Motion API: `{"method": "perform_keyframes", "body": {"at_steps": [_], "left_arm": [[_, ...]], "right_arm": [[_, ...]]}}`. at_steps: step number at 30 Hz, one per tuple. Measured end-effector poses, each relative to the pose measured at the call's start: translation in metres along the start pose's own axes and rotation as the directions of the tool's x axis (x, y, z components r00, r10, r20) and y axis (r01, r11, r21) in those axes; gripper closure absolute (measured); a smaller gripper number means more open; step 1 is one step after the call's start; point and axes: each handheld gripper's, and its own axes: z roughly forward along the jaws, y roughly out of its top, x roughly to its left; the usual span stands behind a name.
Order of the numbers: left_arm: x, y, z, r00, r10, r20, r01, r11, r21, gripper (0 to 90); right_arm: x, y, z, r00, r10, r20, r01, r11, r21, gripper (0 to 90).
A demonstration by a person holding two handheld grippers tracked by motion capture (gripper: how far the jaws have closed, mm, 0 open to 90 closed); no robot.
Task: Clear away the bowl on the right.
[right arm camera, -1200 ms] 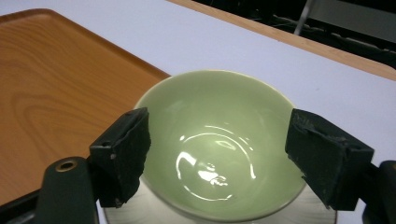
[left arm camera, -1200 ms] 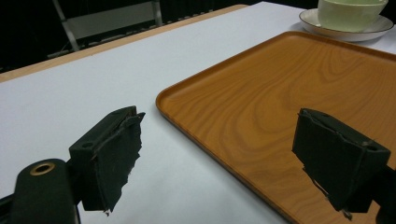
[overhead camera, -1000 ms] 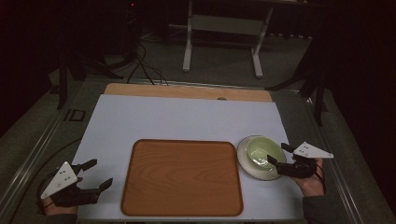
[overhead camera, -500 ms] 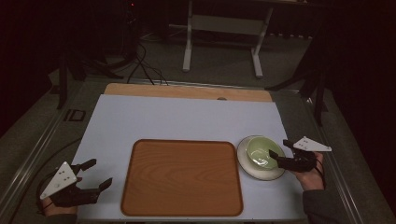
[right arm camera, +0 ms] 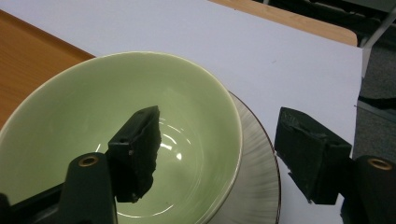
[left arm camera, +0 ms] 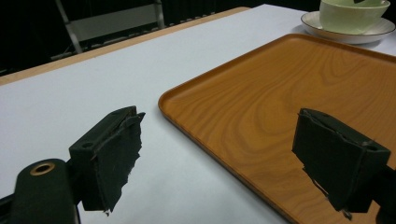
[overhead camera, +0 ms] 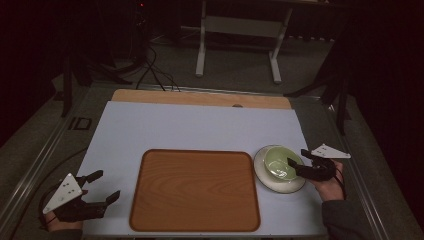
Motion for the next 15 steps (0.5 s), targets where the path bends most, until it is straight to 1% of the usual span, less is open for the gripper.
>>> {"method": "perform_keyframes", "body": {"at_steps": [7, 11, 15], "left_arm": [[0.0, 0.0, 0.0, 1.0, 0.0, -0.002, 0.0, 1.0, -0.001, 15.3], [0.0, 0.0, 0.0, 1.0, 0.001, -0.003, -0.001, 1.0, 0.0, 15.3], [0.0, 0.0, 0.0, 1.0, 0.001, -0.003, -0.001, 1.0, -0.002, 15.3]], "right_arm": [[-0.001, -0.002, 0.005, 0.9998, 0.022, -0.003, -0.022, 1.0, 0.02, 34.8], [-0.002, -0.003, 0.009, 0.9991, 0.039, -0.013, -0.039, 0.999, 0.038, 40.4], [-0.001, -0.003, 0.014, 0.9978, 0.065, -0.013, -0.064, 0.995, 0.076, 45.8]]}}
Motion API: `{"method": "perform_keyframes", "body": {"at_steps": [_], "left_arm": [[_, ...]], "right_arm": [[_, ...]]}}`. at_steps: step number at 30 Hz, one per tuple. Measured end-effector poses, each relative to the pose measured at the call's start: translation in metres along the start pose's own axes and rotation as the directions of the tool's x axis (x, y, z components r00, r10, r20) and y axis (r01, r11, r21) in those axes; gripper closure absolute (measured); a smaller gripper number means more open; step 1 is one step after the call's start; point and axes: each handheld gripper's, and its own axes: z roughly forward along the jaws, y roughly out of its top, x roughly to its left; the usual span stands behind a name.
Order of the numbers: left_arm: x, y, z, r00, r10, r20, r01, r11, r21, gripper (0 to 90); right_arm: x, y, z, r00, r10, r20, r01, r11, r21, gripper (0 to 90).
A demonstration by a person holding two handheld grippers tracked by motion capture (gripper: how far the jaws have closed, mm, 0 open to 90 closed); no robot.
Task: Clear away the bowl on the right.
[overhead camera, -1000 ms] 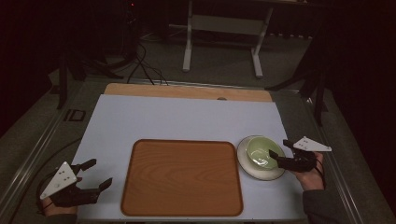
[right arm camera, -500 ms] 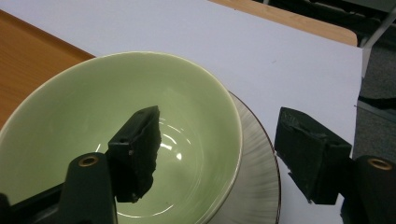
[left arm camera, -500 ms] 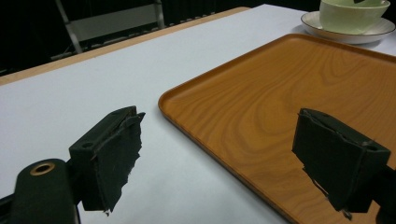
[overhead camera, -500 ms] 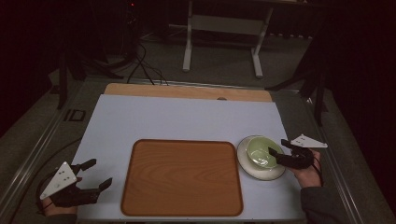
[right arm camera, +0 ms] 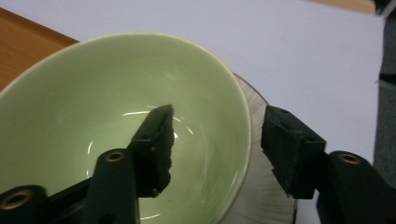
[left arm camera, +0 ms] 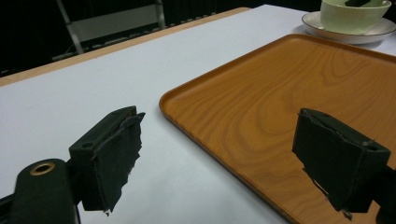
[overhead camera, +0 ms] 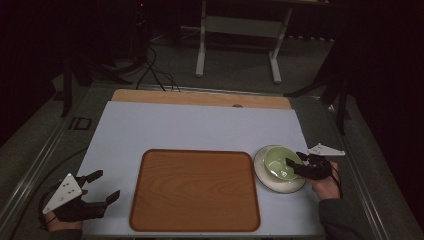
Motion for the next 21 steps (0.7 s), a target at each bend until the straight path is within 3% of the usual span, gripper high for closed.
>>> {"method": "perform_keyframes", "body": {"at_steps": [10, 17, 21], "left_arm": [[0.0, 0.0, -0.0001, 1.0, 0.001, 0.0, -0.001, 1.0, -0.001, 15.3], [-0.0003, 0.0003, 0.0005, 1.0, 0.004, 0.001, -0.004, 1.0, 0.001, 15.3], [-0.0003, 0.0002, -0.0001, 1.0, 0.003, 0.0, -0.003, 1.0, -0.001, 15.3]], "right_arm": [[-0.0038, -0.0027, 0.0059, 0.9962, 0.083, -0.028, -0.081, 0.995, 0.059, 63.9], [-0.0071, -0.0006, 0.0096, 0.9839, 0.161, -0.078, -0.15, 0.98, 0.13, 69.9], [-0.0056, 0.0028, 0.0111, 0.9834, 0.164, -0.076, -0.15, 0.975, 0.164, 76.4]]}}
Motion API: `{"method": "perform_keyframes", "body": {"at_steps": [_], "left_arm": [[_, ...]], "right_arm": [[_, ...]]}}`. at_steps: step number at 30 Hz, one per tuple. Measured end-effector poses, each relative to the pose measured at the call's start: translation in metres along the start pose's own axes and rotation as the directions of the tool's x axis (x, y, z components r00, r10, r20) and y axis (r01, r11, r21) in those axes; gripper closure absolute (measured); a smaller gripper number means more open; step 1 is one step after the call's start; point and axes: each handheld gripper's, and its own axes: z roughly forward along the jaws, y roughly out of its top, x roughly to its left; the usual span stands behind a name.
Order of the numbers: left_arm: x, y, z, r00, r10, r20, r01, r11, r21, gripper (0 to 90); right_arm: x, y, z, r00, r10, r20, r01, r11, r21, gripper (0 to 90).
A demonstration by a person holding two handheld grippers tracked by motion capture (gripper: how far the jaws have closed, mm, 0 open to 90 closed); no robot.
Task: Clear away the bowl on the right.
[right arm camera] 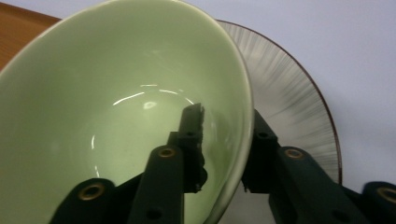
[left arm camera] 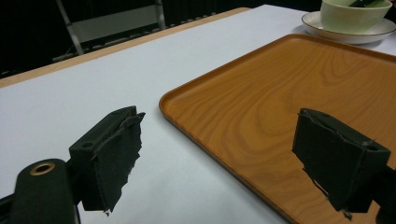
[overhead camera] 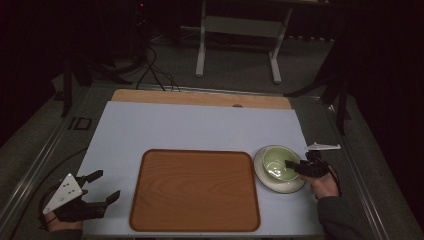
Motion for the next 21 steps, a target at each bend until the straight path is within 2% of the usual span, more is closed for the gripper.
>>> {"method": "perform_keyframes", "body": {"at_steps": [4, 8, 14, 21], "left_arm": [[0.0001, 0.0, -0.0002, 1.0, 0.0, -0.001, 0.0, 1.0, -0.002, 15.2], [0.0002, 0.0, -0.0002, 1.0, 0.0, -0.003, 0.0, 1.0, -0.001, 15.3], [0.0003, -0.0001, -0.0007, 1.0, -0.001, -0.006, 0.001, 1.0, -0.003, 15.3], [0.0005, -0.0002, -0.0007, 1.0, -0.003, -0.007, 0.003, 1.0, -0.006, 15.4]], "right_arm": [[0.0011, 0.0002, -0.0009, 0.9998, 0.003, 0.022, -0.003, 1.0, 0.006, 81.8], [0.0014, -0.0002, -0.0016, 0.9998, 0.013, 0.014, -0.013, 1.0, -0.005, 82.5], [0.005, -0.0016, -0.0048, 1.0, 0.006, 0.004, -0.006, 0.999, -0.044, 83.3], [0.0048, -0.0074, -0.0081, 0.9995, 0.029, -0.01, -0.03, 0.996, -0.089, 83.4]]}}
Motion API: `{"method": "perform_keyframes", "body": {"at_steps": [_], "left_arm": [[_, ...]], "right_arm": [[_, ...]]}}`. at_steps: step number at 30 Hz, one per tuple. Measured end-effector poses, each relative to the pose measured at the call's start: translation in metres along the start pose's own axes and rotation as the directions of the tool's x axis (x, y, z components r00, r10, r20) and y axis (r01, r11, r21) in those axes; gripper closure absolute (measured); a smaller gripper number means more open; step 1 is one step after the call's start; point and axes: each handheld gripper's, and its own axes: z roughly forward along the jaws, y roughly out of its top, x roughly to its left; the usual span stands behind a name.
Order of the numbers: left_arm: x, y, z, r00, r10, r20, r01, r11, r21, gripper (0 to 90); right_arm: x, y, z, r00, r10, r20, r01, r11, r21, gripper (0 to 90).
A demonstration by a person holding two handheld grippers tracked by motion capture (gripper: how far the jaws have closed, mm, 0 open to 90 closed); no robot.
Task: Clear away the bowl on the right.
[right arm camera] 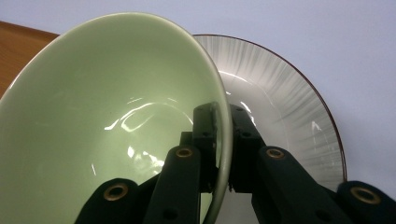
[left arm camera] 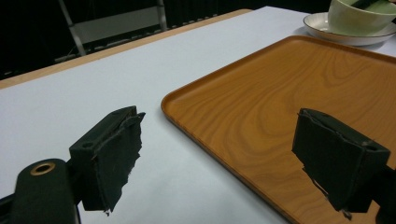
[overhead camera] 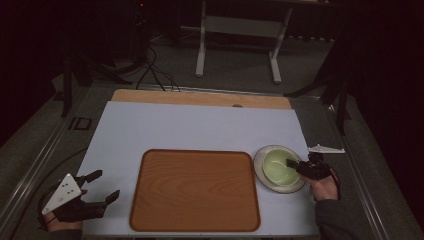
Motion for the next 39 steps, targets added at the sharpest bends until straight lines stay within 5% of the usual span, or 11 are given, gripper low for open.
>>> {"method": "perform_keyframes", "body": {"at_steps": [39], "left_arm": [[0.0, 0.0, 0.0, 1.0, 0.007, 0.001, -0.007, 1.0, 0.004, 15.4]], "right_arm": [[0.013, 0.013, -0.011, 1.0, -0.003, -0.005, 0.002, 0.994, -0.105, 83.1]]}}
